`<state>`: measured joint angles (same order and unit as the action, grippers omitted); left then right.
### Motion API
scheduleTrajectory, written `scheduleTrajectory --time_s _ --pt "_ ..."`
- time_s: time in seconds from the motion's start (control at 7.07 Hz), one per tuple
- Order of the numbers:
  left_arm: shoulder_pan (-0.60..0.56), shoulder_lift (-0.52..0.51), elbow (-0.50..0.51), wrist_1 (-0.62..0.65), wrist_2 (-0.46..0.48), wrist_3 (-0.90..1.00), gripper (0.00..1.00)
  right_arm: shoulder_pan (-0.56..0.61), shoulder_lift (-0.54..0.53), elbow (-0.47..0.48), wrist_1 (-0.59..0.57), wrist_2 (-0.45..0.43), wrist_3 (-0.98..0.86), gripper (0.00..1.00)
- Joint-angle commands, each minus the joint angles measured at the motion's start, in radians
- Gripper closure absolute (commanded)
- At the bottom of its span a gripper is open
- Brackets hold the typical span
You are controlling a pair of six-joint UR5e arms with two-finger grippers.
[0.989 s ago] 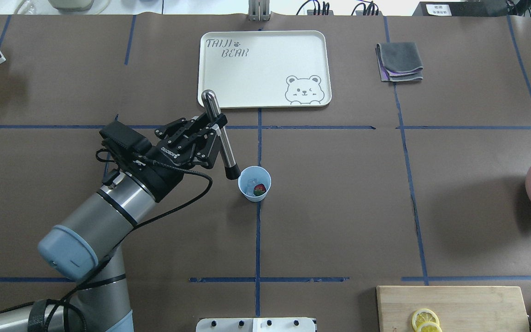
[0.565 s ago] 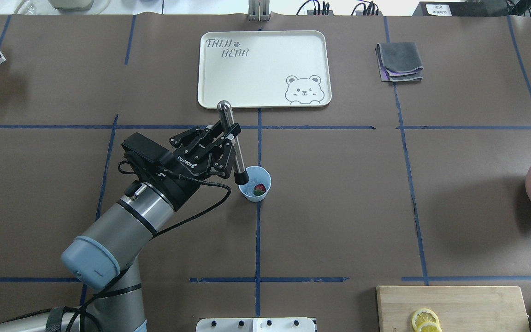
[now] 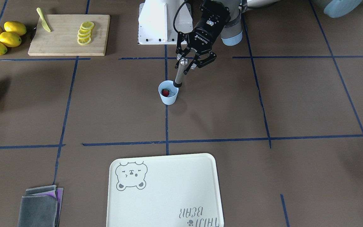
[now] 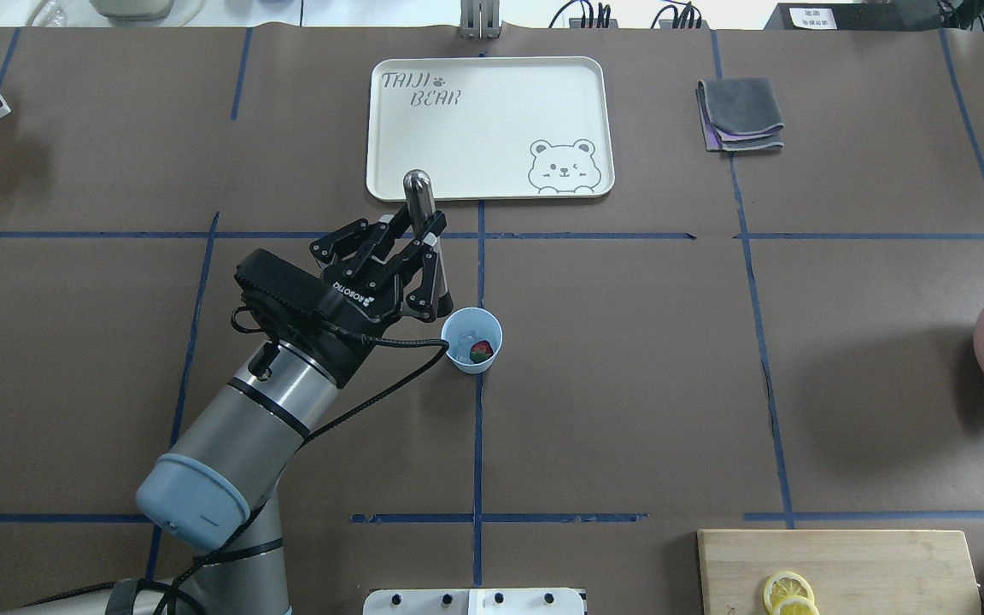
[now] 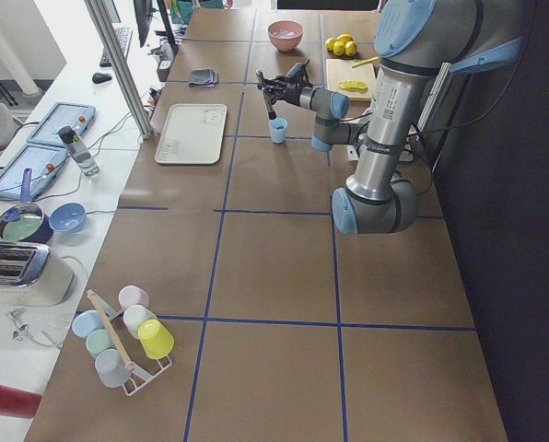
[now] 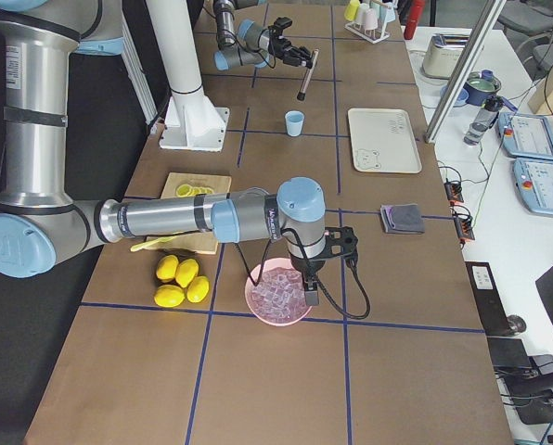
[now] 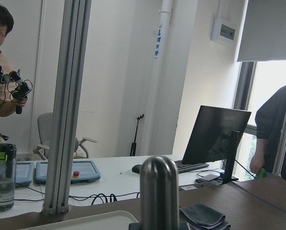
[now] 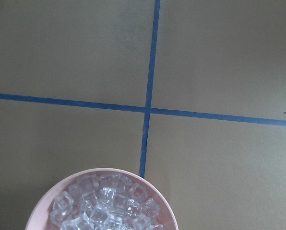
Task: Mash ice and strawberries in cup
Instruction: 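Lower the pestle into the cup with the left gripper to mash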
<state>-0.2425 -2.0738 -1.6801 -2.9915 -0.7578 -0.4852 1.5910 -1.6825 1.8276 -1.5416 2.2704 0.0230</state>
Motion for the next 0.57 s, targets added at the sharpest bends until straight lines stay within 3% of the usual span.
scheduleTrajectory --time_s 0.0,0.42 --pt "0.031 -0.012 0.013 0.002 0.017 0.005 1.00 0.000 0.000 -0.001 0.000 0.000 0.000 0.00" --pt "0.029 -0.028 0.031 0.000 0.018 0.005 1.00 0.000 0.000 -0.002 0.000 0.000 0.000 0.00"
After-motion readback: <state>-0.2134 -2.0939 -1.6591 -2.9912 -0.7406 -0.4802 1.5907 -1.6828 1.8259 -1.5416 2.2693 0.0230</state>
